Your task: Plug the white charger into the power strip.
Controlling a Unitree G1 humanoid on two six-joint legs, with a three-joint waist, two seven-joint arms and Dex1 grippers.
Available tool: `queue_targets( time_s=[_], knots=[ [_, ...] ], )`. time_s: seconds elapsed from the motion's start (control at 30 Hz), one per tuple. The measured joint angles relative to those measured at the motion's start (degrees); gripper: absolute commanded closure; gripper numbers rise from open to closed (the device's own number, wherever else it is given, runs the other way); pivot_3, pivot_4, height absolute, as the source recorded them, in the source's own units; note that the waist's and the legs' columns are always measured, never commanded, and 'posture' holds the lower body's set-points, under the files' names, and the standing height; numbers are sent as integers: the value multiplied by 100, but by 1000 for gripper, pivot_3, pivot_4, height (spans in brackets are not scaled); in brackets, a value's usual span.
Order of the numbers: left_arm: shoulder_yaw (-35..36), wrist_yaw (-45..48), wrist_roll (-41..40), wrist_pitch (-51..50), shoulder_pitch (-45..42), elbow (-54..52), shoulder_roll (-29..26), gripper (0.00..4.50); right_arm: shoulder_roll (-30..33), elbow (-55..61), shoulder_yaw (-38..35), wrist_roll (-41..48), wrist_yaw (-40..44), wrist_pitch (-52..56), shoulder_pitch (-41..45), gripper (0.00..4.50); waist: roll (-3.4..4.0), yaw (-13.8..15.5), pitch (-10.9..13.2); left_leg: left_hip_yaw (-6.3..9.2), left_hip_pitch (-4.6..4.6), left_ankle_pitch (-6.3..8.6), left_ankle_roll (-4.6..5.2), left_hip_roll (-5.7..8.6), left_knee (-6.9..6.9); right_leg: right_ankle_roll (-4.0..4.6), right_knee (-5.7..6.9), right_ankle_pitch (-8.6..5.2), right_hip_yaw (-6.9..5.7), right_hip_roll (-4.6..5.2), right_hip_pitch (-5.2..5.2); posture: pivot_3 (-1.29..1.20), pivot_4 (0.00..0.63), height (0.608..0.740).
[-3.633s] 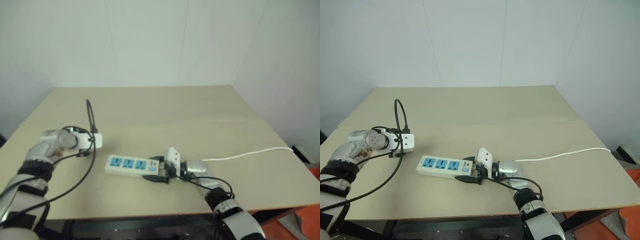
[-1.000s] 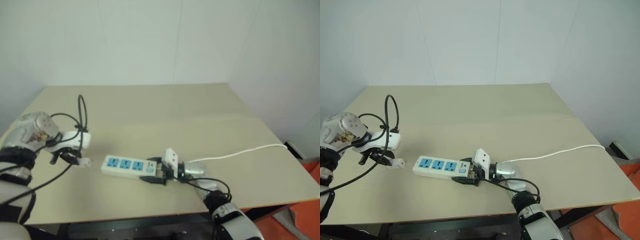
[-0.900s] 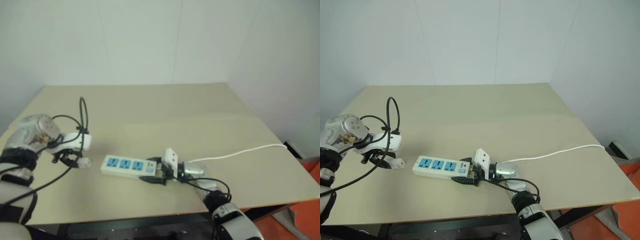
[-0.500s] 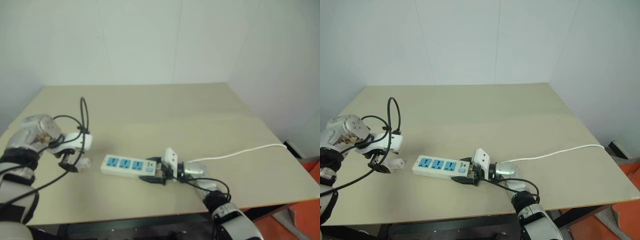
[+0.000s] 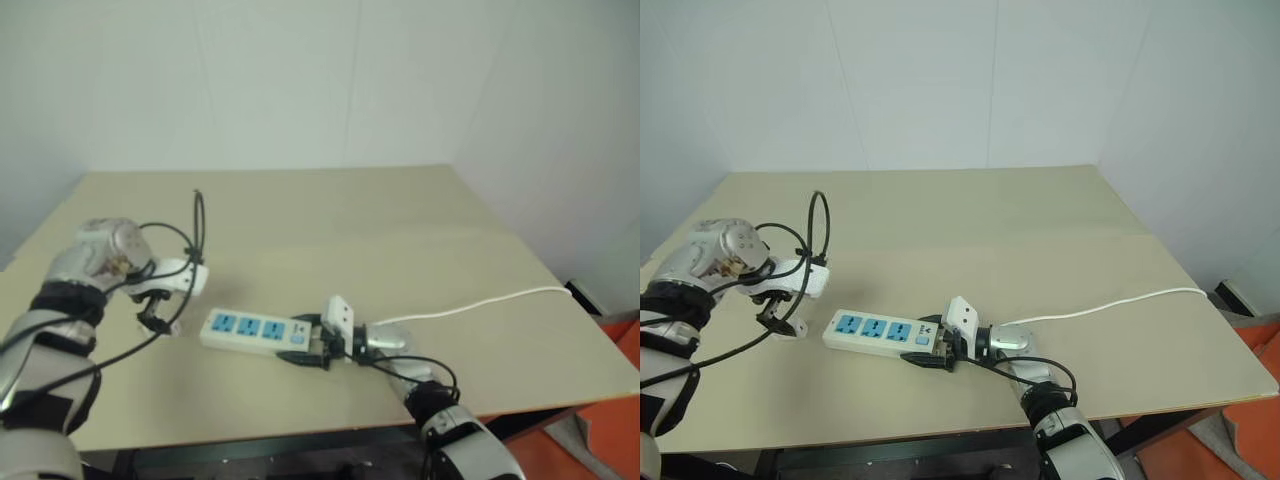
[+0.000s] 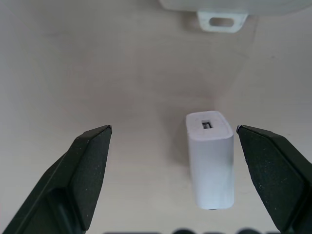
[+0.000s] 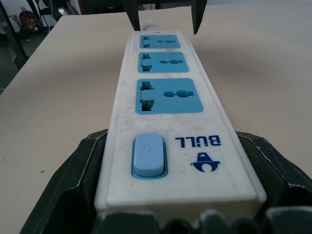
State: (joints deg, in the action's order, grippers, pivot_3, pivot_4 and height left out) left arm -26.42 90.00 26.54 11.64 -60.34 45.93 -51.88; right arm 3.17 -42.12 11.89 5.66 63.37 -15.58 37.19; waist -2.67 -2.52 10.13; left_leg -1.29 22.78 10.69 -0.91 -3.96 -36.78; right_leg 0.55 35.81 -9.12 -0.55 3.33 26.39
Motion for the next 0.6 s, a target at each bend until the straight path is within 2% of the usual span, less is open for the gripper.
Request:
queue_targets(
  time_s=[0.6],
  knots=[
    [-1,131,48,-36,557,-467,-68,24,-24,0,2,-1,-54,0,-3,1083,0,0,0,1,-1,0,0,0,0,0,2,0,1,0,0,0,150,740]
  ],
)
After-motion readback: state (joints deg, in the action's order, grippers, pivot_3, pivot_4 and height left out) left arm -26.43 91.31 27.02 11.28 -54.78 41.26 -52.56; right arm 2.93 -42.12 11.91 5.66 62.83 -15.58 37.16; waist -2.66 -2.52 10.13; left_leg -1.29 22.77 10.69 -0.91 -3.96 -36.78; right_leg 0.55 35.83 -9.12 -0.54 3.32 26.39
